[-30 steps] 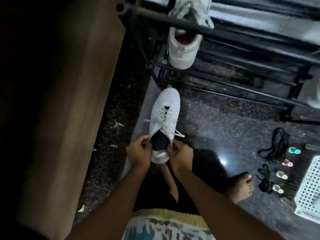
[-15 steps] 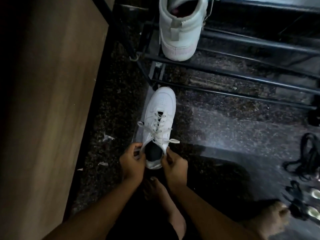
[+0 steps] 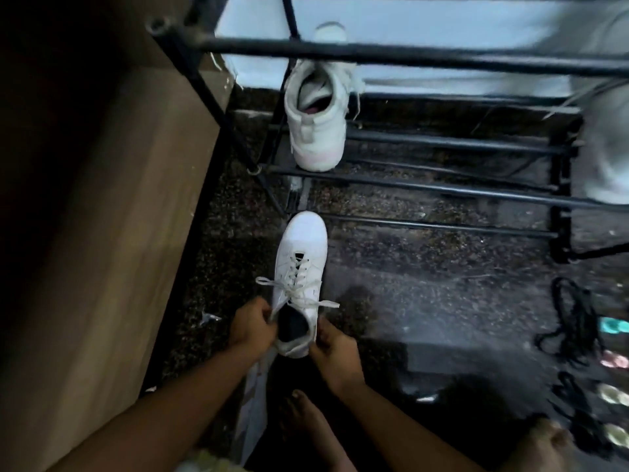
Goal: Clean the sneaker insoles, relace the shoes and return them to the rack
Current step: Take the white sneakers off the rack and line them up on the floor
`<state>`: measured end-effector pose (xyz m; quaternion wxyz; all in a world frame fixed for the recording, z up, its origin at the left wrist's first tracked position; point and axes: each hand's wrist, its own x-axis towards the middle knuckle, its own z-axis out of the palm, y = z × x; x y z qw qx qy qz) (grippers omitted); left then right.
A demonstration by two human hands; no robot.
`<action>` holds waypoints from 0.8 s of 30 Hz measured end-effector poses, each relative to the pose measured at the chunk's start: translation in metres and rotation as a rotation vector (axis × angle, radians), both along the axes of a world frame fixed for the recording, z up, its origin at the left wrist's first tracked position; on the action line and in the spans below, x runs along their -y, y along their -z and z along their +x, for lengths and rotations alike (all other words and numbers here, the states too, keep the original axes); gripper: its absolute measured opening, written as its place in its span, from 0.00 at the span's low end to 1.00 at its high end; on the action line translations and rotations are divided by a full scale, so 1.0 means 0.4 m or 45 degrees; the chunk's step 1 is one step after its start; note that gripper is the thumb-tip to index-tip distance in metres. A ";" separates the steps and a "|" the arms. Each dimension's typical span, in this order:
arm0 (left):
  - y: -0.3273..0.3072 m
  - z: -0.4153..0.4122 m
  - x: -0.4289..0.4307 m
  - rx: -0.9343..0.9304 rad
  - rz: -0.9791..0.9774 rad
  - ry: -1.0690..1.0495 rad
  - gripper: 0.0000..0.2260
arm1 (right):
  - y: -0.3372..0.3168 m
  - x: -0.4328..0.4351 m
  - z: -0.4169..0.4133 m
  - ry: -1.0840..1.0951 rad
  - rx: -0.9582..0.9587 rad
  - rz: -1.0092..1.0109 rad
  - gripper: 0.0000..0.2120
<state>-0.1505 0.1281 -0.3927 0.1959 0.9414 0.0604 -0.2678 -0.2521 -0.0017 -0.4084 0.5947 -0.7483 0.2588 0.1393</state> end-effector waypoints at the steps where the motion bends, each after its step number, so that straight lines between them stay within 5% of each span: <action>1: -0.030 0.004 0.009 -0.026 0.039 0.018 0.09 | -0.029 0.014 -0.013 0.005 -0.007 0.007 0.17; 7: -0.253 -0.125 0.109 -0.013 -0.092 -0.016 0.11 | -0.221 0.104 -0.160 0.004 -0.126 -0.182 0.11; 10: -0.352 -0.247 0.177 0.048 -0.403 -0.134 0.08 | -0.319 0.178 -0.209 -0.017 -0.179 -0.150 0.07; 17: -0.510 -0.410 0.294 -0.064 -0.767 -0.258 0.14 | -0.540 0.410 -0.292 0.351 0.033 -0.104 0.08; 24: -0.659 -0.340 0.493 -0.088 -1.069 -0.336 0.07 | -0.728 0.582 -0.243 0.820 0.399 0.018 0.09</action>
